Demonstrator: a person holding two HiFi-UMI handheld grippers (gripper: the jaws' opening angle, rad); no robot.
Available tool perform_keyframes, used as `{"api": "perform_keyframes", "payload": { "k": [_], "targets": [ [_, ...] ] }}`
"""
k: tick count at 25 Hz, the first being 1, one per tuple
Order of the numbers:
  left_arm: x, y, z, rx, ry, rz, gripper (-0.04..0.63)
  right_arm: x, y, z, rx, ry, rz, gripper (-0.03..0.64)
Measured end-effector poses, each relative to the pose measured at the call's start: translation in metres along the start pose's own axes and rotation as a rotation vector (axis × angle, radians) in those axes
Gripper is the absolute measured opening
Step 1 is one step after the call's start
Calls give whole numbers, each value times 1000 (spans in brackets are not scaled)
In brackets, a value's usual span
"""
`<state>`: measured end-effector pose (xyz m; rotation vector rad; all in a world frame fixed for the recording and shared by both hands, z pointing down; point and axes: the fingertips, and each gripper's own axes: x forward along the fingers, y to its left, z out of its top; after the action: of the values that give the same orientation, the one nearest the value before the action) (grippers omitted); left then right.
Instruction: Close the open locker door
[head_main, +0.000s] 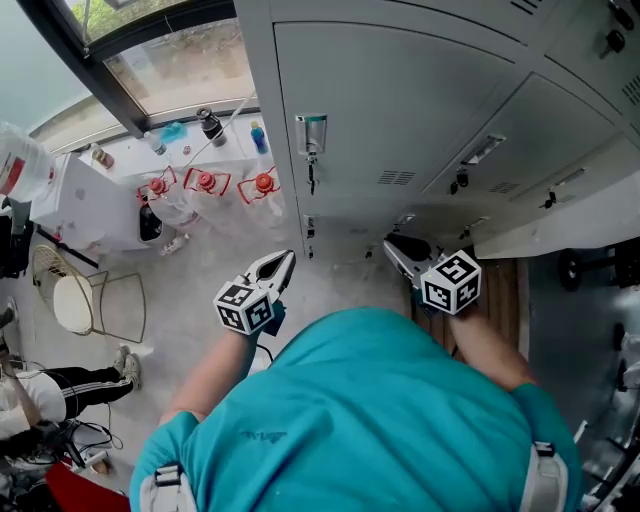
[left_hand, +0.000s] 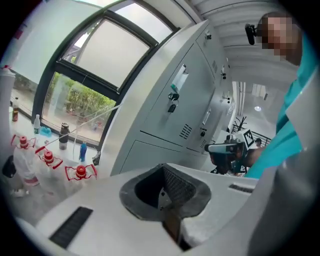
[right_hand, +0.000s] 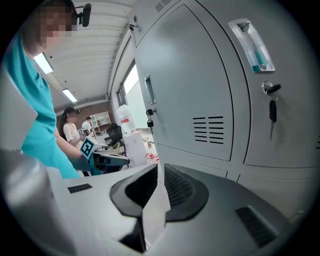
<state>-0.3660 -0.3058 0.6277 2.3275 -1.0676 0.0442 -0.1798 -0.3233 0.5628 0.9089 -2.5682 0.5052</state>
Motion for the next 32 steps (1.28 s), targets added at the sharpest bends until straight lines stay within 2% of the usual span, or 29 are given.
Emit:
{"api": "perform_keyframes", "payload": {
  "k": [3,9,18,25,32],
  "targets": [
    [-2,-1,1,18,22,-3,3,3,4,2,-2,-10,12,38],
    [-10,2,14,38,-13,49,3,4,3,6,14,-26,11,38],
    [-8,-20,32,95,-29,21,3,-6,4,10,13,-52,-2,38],
    [10,-74,82,185,-89,-18,3,-54,-10,44,-9,-135,-28,38],
    [39,-144,125,251,-145,-6,3,-142,-43,94,-46,-254,-47,32]
  ]
}}
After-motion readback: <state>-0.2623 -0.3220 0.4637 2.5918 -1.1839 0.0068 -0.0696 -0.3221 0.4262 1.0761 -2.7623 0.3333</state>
